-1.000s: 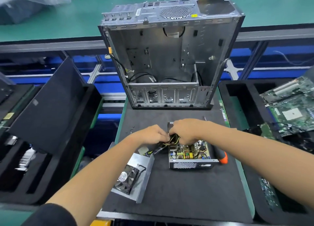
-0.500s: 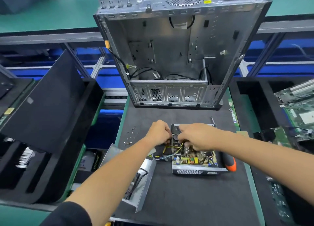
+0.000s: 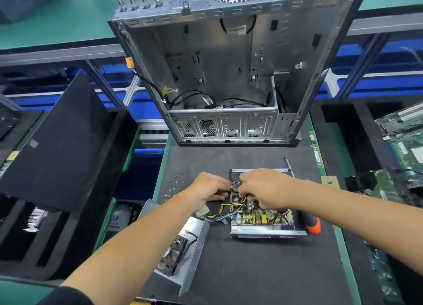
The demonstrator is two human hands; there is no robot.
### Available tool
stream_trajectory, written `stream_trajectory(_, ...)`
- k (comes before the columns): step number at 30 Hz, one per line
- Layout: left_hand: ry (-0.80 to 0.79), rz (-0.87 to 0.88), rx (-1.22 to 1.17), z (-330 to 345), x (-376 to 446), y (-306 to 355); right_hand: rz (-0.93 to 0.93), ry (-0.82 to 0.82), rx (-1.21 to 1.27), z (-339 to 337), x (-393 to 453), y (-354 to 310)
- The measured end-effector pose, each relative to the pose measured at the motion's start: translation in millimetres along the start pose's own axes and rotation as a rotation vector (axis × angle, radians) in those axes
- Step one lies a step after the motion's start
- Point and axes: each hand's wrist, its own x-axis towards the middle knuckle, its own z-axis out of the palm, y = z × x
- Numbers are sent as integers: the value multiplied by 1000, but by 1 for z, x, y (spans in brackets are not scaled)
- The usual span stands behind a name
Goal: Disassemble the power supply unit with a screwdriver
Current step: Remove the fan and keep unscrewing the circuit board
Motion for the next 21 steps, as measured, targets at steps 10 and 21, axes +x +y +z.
stream_trajectory(10, -17, -13, -9, 4, -8, -6, -8, -22, -30, -3, -1, -2)
stream_trajectory(21, 12, -79, 65, 17, -6, 5, -21, 32, -13, -2, -8, -5)
